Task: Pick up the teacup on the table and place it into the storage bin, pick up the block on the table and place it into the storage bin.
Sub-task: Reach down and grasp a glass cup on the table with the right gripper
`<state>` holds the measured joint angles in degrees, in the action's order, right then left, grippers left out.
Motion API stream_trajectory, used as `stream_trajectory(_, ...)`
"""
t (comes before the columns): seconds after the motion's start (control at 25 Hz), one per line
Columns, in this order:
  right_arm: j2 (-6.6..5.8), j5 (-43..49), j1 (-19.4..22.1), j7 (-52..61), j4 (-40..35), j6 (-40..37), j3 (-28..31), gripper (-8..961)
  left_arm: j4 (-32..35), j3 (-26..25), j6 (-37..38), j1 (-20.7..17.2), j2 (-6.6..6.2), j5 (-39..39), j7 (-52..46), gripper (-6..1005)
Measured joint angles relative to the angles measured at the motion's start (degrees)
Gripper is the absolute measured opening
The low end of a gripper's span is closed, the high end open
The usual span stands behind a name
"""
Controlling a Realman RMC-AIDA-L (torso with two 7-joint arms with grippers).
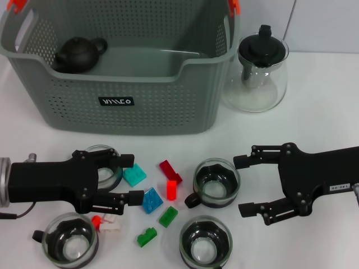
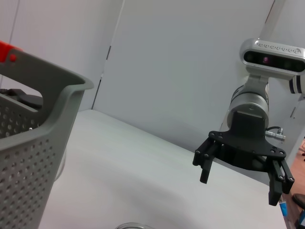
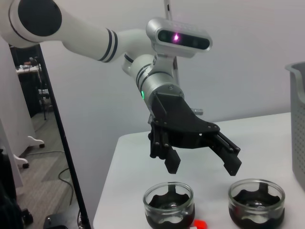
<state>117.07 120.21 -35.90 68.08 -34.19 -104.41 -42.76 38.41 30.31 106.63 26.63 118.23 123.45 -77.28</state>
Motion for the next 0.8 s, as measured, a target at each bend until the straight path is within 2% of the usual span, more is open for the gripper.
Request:
stream_trajectory(0.6, -0.24, 0.91, -0.22, 0.84, -0.92, 0.56, -0.22, 919, 0.00, 0.38, 0.06, -0.23, 0.15, 0.52, 0.52, 929)
stream_trajectory(0.8, -0.15, 2.98, -0.34, 3.32, -4.47, 0.65, -0.62, 917, 0.00, 0.33, 0.37, -0.27, 0.15, 0.53, 0.55, 927)
